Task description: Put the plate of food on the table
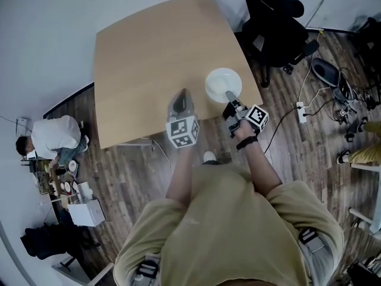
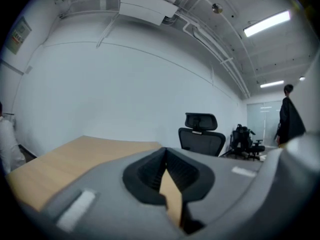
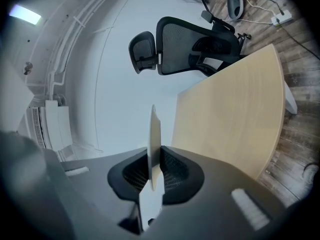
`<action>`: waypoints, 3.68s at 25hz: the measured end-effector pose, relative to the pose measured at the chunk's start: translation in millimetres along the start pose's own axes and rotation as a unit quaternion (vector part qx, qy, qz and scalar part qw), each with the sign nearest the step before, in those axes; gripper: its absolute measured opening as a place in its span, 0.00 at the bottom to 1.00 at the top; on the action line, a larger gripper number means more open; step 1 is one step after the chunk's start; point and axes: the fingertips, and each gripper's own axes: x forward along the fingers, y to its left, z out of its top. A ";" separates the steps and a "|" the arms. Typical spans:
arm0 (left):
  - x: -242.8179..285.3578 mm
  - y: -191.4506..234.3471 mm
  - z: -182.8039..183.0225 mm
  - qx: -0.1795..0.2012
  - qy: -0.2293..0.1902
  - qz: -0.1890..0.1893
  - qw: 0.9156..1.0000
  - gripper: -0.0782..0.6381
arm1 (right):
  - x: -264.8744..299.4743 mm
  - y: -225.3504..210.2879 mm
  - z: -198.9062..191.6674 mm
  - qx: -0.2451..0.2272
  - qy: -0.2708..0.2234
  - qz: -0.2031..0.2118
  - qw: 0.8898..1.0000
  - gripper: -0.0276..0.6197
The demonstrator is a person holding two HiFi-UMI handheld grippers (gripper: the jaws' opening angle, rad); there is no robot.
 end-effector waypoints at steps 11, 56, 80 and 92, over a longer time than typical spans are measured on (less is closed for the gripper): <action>28.4 10.7 -30.2 0.017 0.014 -0.046 0.999 0.11 | 27.4 -52.6 -1.6 0.020 -0.016 0.000 1.000 0.09; 74.7 54.7 -111.9 -0.028 0.075 0.006 0.997 0.11 | 95.7 -159.3 -13.7 -0.018 0.096 -0.231 0.968 0.40; 18.4 43.1 -39.6 -0.011 -0.004 -0.009 1.000 0.11 | 50.9 25.7 -5.8 -0.482 0.077 -0.099 0.867 0.23; -22.6 49.8 29.3 0.033 -0.070 0.005 0.997 0.11 | 38.0 136.9 -39.6 -0.628 0.025 -0.045 0.776 0.05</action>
